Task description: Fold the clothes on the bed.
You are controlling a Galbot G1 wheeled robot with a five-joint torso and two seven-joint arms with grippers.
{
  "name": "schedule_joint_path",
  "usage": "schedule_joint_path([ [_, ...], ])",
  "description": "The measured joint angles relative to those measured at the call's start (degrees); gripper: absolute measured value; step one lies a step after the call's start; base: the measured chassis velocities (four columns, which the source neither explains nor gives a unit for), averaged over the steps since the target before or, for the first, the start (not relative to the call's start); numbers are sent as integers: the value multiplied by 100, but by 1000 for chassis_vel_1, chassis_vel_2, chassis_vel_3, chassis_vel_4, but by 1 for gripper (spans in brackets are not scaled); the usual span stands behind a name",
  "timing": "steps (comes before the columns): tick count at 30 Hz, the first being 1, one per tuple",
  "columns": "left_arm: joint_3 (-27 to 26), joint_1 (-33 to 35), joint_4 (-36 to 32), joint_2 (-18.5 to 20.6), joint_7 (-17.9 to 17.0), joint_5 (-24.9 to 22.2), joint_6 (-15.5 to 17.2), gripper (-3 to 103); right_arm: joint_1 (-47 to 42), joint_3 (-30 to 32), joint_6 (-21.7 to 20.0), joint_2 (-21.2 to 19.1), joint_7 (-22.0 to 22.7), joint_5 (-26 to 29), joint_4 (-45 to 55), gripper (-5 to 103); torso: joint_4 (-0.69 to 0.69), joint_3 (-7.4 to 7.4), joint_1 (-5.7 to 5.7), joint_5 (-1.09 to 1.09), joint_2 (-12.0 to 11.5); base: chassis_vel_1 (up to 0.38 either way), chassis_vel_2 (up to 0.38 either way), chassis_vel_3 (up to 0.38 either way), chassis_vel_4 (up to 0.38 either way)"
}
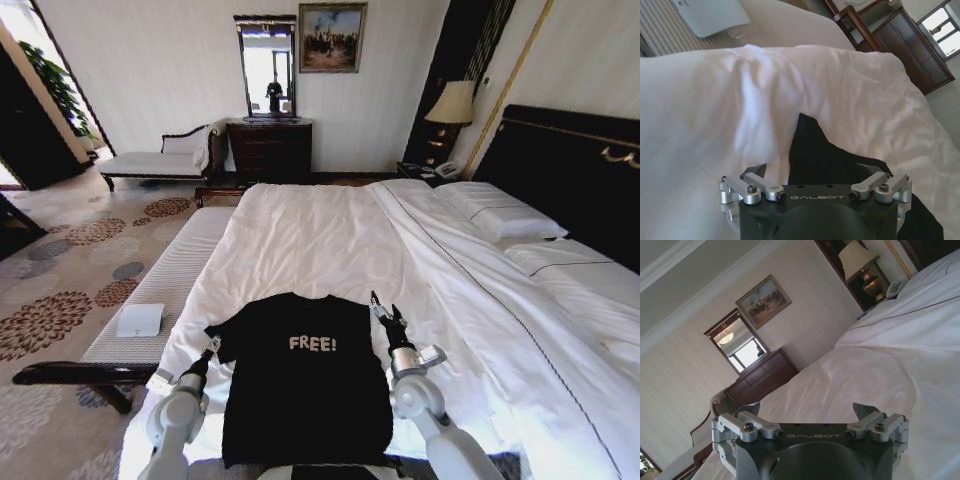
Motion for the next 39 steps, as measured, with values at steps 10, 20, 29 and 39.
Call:
schedule_joint_path([
  [10,170,-296,484,6,111,-11,-45,76,-35,70,-30,53,81,-33,-112,100,0,0,0,0,0,0,0,0,0],
  [20,169,-309,492,33,119,-1,-64,38,-93,94,-38,145,137,-87,-88,100,0,0,0,0,0,0,0,0,0],
  [29,110,-295,549,29,198,15,-120,6,-156,162,-63,142,225,-120,-28,100,0,0,0,0,0,0,0,0,0],
  [39,268,-58,219,154,646,586,-322,1,-180,174,-79,202,280,-147,-45,100,1,0,0,1,0,0,0,0,0],
])
